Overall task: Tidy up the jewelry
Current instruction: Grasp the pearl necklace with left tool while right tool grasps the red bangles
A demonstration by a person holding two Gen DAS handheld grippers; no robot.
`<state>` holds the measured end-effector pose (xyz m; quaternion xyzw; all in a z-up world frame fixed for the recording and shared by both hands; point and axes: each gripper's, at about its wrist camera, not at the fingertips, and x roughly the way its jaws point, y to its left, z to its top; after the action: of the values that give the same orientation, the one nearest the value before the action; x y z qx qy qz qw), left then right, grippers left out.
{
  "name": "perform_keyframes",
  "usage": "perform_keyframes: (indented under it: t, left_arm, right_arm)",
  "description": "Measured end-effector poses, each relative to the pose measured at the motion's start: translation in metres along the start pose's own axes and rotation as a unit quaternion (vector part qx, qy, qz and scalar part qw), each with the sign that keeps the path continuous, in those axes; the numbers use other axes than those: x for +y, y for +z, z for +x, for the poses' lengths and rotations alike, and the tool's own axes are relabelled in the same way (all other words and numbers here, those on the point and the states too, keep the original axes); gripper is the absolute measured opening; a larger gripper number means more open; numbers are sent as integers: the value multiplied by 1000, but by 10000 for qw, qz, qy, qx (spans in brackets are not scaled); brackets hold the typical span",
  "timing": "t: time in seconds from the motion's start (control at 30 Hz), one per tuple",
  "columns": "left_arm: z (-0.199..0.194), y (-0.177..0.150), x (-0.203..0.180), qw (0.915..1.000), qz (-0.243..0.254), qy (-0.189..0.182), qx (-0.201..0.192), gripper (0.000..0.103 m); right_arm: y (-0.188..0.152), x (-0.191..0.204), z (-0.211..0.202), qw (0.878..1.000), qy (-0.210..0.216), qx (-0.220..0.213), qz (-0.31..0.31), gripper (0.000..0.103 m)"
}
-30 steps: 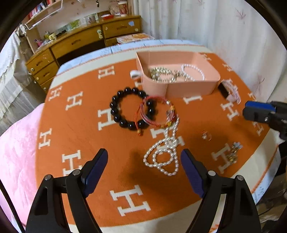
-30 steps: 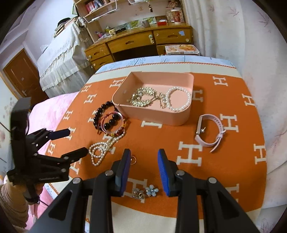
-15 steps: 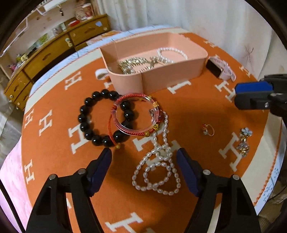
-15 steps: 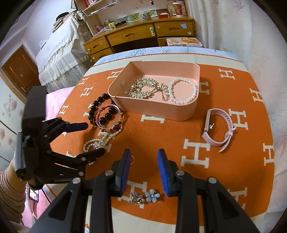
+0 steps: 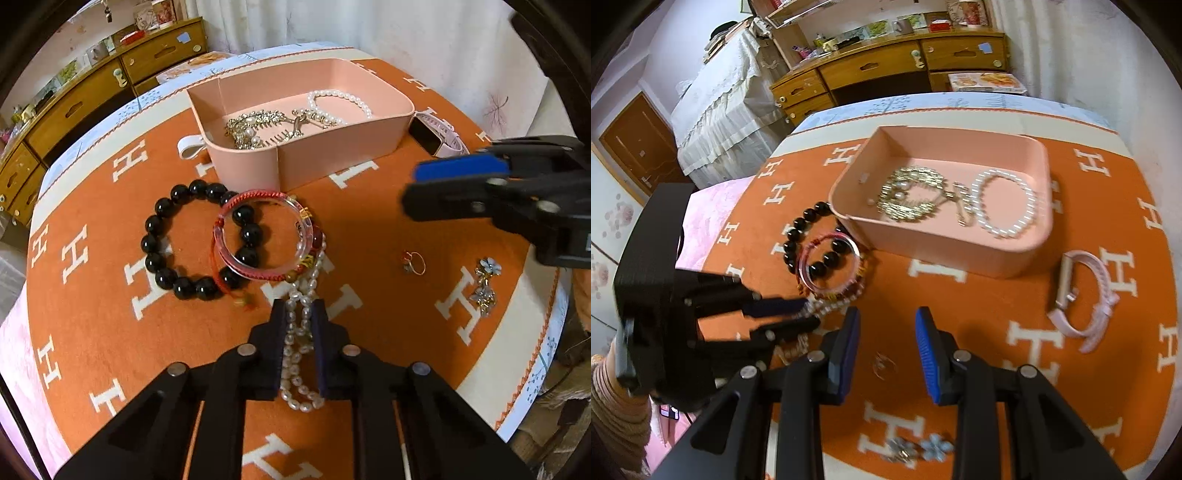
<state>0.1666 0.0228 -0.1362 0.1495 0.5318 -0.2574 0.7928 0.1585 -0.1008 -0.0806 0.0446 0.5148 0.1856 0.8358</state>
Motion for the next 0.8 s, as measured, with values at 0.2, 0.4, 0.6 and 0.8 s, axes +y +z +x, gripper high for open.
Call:
perform_keyframes:
  t: [0.2, 0.4, 0.6, 0.8]
  left_arm:
    - [-10, -13, 12, 9977, -649, -194, -27, 6]
    - [-21, -32, 17, 9956, -888, -259, -116, 6]
    - [-37, -42, 28, 9918, -1188, -411, -234, 3]
    - [-66, -43, 33, 9882, -1385, -411, -501, 3]
  right_arm:
    - [24, 12, 33, 9996, 140, 217, 83, 31]
    - [38, 25, 70, 9988, -66, 491, 30, 31]
    - [38, 48, 79, 9958, -594, 339, -601, 8]
    - [32, 46, 62, 9972, -481, 198, -545, 7]
